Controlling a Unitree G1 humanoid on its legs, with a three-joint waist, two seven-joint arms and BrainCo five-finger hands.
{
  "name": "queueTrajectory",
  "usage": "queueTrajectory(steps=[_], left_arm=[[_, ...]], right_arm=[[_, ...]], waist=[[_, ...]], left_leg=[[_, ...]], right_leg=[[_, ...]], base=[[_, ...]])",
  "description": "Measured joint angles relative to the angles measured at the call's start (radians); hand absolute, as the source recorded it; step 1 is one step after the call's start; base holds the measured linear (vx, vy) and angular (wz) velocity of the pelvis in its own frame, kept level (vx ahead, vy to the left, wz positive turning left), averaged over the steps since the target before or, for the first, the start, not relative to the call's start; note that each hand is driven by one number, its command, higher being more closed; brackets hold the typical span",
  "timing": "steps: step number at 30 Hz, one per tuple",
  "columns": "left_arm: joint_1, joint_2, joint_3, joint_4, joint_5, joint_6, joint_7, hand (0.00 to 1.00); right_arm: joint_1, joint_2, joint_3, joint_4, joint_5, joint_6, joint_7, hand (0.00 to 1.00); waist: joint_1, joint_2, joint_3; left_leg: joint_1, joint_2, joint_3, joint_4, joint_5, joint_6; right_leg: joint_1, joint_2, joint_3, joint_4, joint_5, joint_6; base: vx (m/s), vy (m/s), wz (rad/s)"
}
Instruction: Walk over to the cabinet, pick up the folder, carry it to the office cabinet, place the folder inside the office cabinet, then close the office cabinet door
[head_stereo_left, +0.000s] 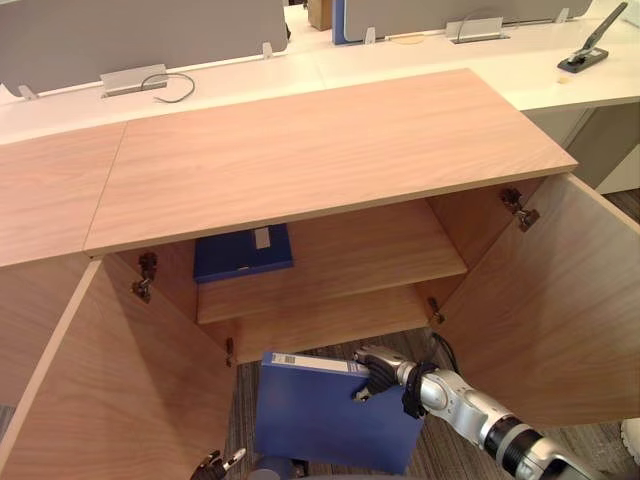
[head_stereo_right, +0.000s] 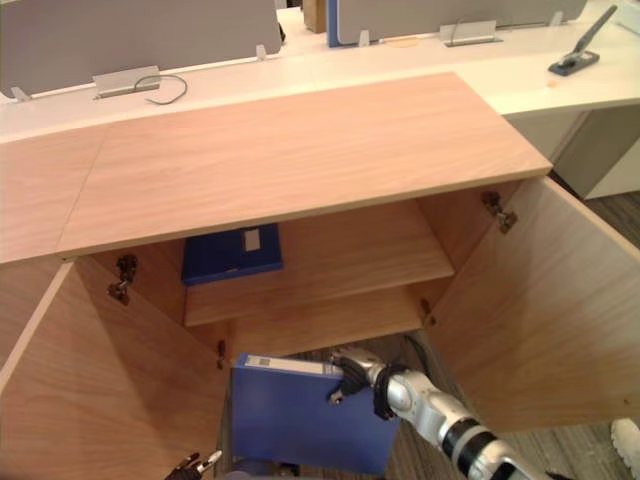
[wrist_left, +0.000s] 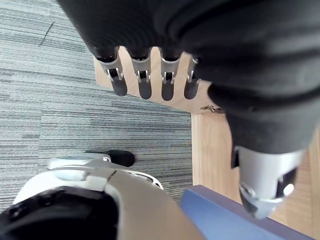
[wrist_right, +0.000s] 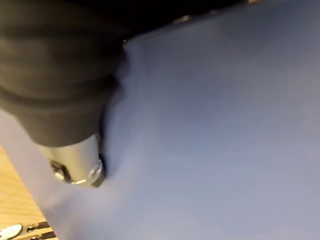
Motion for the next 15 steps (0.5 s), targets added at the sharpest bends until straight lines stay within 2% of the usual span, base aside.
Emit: queueTrajectory(steps=[3, 5, 6, 7, 8, 9, 10, 11, 13, 15], left_arm=[[-0.002, -0.005, 0.0, -0.001, 0.014, -0.003, 0.019, 0.0], [0.002, -0.017, -0.001, -0.001, 0.038, -0.003, 0.026, 0.0], [0.006, -0.021, -0.001, -0.001, 0.04, -0.003, 0.027, 0.0], [0.007, -0.023, -0.001, -0.001, 0.04, -0.003, 0.027, 0.0], [0.008, -0.022, -0.003, -0.002, 0.052, -0.003, 0.027, 0.0], [0.008, -0.022, -0.008, -0.002, 0.067, -0.002, 0.027, 0.0], [0.008, -0.023, -0.012, -0.003, 0.078, -0.002, 0.026, 0.0], [0.008, -0.026, -0.017, -0.006, 0.082, -0.002, 0.026, 0.0], [0.019, -0.031, -0.021, -0.005, 0.083, 0.001, 0.026, 0.0], [0.027, -0.022, -0.02, -0.004, 0.104, 0.008, 0.026, 0.0]], right_arm=[[-0.007, 0.039, 0.0, 0.036, -0.042, 0.014, -0.001, 1.0], [-0.007, 0.076, -0.003, 0.058, -0.046, 0.041, -0.001, 1.0], [-0.007, 0.098, -0.009, 0.058, -0.031, 0.05, -0.003, 1.0], [-0.006, 0.104, -0.013, 0.058, -0.03, 0.05, -0.002, 1.0], [-0.002, 0.129, -0.045, 0.058, -0.002, 0.052, 0.001, 1.0], [0.005, 0.147, -0.085, 0.058, 0.039, 0.056, 0.001, 1.0], [0.013, 0.164, -0.139, 0.058, 0.081, 0.061, -0.001, 1.0], [0.014, 0.186, -0.239, 0.059, 0.152, 0.078, -0.013, 1.0], [0.011, 0.216, -0.341, 0.072, 0.253, 0.105, -0.052, 1.0], [0.013, 0.254, -0.431, 0.09, 0.38, 0.129, -0.098, 1.0]], waist=[[0.013, 0.002, -0.002], [0.017, 0.025, -0.008], [0.018, 0.028, -0.006], [0.018, 0.027, -0.006], [0.013, 0.033, 0.003], [0.012, 0.039, 0.013], [0.012, 0.046, 0.023], [0.008, 0.066, 0.053], [0.011, 0.079, 0.077], [0.001, 0.057, 0.086]], left_leg=[[0.028, -0.033, 0.013, -0.014, -0.023, 0.012], [0.048, -0.037, 0.027, -0.011, -0.035, 0.025], [0.069, -0.038, 0.045, -0.002, -0.053, 0.04], [0.074, -0.038, 0.047, 0.0, -0.056, 0.043], [0.099, -0.035, 0.046, 0.009, -0.075, 0.065], [0.116, -0.034, 0.048, 0.022, -0.096, 0.069], [0.122, -0.026, 0.051, 0.054, -0.122, 0.072], [0.119, 0.001, 0.063, 0.135, -0.178, 0.07], [0.109, 0.027, 0.076, 0.223, -0.227, 0.054], [0.083, 0.026, 0.066, 0.294, -0.268, 0.034]], right_leg=[[-0.035, -0.045, 0.019, 0.106, -0.055, 0.024], [-0.093, -0.065, 0.014, 0.243, -0.056, 0.024], [-0.131, -0.087, -0.021, 0.35, -0.052, 0.01], [-0.138, -0.095, -0.039, 0.371, -0.051, -0.009], [-0.152, -0.127, -0.116, 0.455, -0.056, -0.045], [-0.157, -0.149, -0.163, 0.487, -0.081, -0.057], [-0.168, -0.157, -0.178, 0.495, -0.099, -0.049], [-0.19, -0.16, -0.194, 0.5, -0.101, -0.046], [-0.229, -0.161, -0.202, 0.479, -0.094, -0.043], [-0.244, -0.178, -0.229, 0.406, -0.036, -0.043]], base=[[0.07, 0.076, -0.12], [0.08, 0.118, -0.22], [0.08, 0.138, -0.22], [0.1, 0.145, -0.26], [0.06, 0.071, -0.17], [0.05, 0.077, -0.16], [0.02, 0.052, -0.11], [-0.01, 0.022, -0.11], [-0.01, -0.046, -0.12], [0.04, -0.116, 0.13]])
